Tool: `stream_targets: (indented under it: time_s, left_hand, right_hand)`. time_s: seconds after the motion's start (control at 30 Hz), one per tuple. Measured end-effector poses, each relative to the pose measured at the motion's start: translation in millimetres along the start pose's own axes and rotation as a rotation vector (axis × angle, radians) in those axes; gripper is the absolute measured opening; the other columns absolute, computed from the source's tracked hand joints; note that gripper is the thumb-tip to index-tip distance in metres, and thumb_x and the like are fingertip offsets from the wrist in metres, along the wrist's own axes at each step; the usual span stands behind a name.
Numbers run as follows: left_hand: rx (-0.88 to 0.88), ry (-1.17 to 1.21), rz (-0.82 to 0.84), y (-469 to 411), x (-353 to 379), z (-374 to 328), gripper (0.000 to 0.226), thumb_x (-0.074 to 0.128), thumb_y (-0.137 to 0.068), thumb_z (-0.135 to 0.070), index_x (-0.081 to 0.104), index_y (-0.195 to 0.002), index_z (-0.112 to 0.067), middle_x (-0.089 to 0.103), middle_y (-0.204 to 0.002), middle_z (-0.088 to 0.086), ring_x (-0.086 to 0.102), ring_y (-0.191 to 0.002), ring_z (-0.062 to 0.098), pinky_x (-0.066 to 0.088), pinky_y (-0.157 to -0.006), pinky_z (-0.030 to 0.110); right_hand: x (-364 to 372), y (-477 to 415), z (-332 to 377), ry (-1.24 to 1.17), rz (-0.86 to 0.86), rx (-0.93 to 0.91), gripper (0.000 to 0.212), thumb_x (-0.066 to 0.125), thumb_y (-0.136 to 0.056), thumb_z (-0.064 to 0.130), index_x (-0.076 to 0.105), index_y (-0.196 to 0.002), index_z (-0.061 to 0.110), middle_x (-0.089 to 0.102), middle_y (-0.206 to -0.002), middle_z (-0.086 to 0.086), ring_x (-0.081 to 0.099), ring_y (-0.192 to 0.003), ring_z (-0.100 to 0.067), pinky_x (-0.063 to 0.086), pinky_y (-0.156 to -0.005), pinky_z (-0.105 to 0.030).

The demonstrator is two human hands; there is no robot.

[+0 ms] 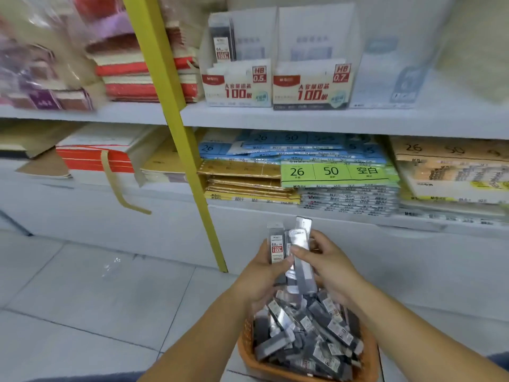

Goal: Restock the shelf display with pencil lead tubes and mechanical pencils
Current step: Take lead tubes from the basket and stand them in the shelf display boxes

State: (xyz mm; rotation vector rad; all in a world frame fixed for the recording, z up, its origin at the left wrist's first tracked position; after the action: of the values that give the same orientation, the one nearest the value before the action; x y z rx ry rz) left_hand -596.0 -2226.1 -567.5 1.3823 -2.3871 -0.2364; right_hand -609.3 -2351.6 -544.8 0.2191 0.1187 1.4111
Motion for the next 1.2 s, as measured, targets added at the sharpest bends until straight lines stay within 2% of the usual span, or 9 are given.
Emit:
stream_targets:
  time_s: [0.13,0.3,0.4,0.5,0.63,0.8,0.93,1.03,1.2]
  left_hand:
    - [0.127,-0.061,-0.005,16.5,5.3,-70.2,0.039,0.067,-0.093,-0.022,0.059,-0.132,-0.018,0.072,-0.122,0.011,0.068,-0.113,0.030,0.054,-0.095,0.044]
    - [0.253,-0.053,0.025,36.5,15.3,-147.4,0.035,0.069,-0.091,-0.024,0.065,-0.126,-0.027,0.074,-0.119,0.005,0.070,-0.112,0.023,0.055,-0.096,0.039]
    - [0.301,-0.014,0.033,41.8,15.7,-176.4,0.048,0.073,-0.084,-0.030,0.059,-0.129,-0.031,0.074,-0.121,0.002,0.070,-0.113,0.021,0.055,-0.094,0.038]
    - [0.312,-0.026,0.030,39.8,13.0,-184.0,0.046,0.074,-0.086,-0.023,0.058,-0.128,-0.031,0.074,-0.119,0.002,0.071,-0.109,0.022,0.058,-0.088,0.037]
    - [0.303,-0.069,0.009,28.4,4.1,-180.1,0.042,0.073,-0.091,-0.014,0.058,-0.127,-0.030,0.074,-0.118,0.002,0.072,-0.107,0.021,0.060,-0.080,0.035]
    - [0.351,-0.098,-0.125,23.7,-11.0,-180.3,0.043,0.074,-0.090,-0.015,0.058,-0.124,-0.035,0.076,-0.109,-0.005,0.074,-0.100,0.016,0.061,-0.072,0.028]
    - [0.368,-0.136,-0.176,23.9,-19.0,-180.1,0.045,0.075,-0.089,-0.019,0.057,-0.126,-0.036,0.074,-0.115,-0.007,0.071,-0.107,0.018,0.058,-0.094,0.043]
    - [0.359,-0.099,-0.196,25.5,-26.3,-178.8,0.042,0.074,-0.090,-0.018,0.058,-0.125,-0.034,0.075,-0.113,-0.006,0.073,-0.104,0.019,0.059,-0.084,0.039]
    - [0.347,-0.032,-0.234,28.9,-38.2,-178.4,0.038,0.072,-0.091,-0.015,0.060,-0.124,-0.030,0.076,-0.113,0.001,0.074,-0.103,0.027,0.058,-0.090,0.054]
  right_hand:
    - [11.5,8.3,68.6,-0.029,0.099,-0.079,0.038,0.077,-0.073,0.028,0.070,-0.109,0.027,0.071,-0.109,-0.013,0.069,-0.101,-0.031,0.055,-0.090,-0.047]
    - [21.8,20.0,159.1,0.106,0.128,-0.239,0.025,0.073,-0.081,0.036,0.068,-0.102,0.046,0.074,-0.102,0.007,0.072,-0.085,-0.012,0.048,-0.066,-0.026]
    - [25.2,18.5,191.5,0.117,0.131,-0.305,0.025,0.071,-0.086,0.029,0.068,-0.108,0.041,0.075,-0.100,0.005,0.061,-0.054,-0.006,0.040,-0.047,-0.017]
    - [28.6,14.2,203.0,0.146,0.127,-0.353,0.027,0.071,-0.086,0.030,0.066,-0.109,0.044,0.074,-0.099,0.003,0.042,-0.045,-0.006,0.033,-0.041,-0.018]
    - [24.4,2.9,197.9,0.255,0.023,-0.396,0.028,0.074,-0.083,0.031,0.064,-0.107,0.043,0.071,-0.084,0.006,0.051,-0.043,-0.009,0.040,-0.040,-0.023]
    - [24.1,-5.9,201.0,0.385,-0.104,-0.429,0.053,0.080,-0.076,0.038,0.047,-0.117,0.038,0.064,-0.083,-0.004,0.065,-0.049,-0.015,0.047,-0.043,-0.023]
    - [32.4,-11.0,199.7,0.411,-0.082,-0.427,0.044,0.074,-0.082,0.031,0.049,-0.118,0.030,0.066,-0.078,-0.002,0.067,-0.053,-0.013,0.048,-0.047,-0.020]
    - [30.1,-11.9,198.8,0.369,-0.029,-0.403,0.034,0.063,-0.089,0.022,0.052,-0.120,0.031,0.073,-0.081,0.008,0.070,-0.060,-0.012,0.050,-0.052,-0.017]
    - [27.6,-10.6,200.0,0.178,0.077,-0.371,0.029,0.052,-0.096,0.013,0.059,-0.117,0.032,0.076,-0.096,0.001,0.074,-0.087,-0.019,0.058,-0.080,-0.042]
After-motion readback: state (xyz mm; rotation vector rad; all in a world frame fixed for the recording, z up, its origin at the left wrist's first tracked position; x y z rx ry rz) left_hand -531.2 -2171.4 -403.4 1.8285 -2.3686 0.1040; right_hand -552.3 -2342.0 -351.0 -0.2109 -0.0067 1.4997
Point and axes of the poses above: each hand's wrist, its own y-axis away from the middle knuckle, its own x-axis out of the palm, z = x × y, the point moved 9 cm from there along -y, towards the middle knuckle
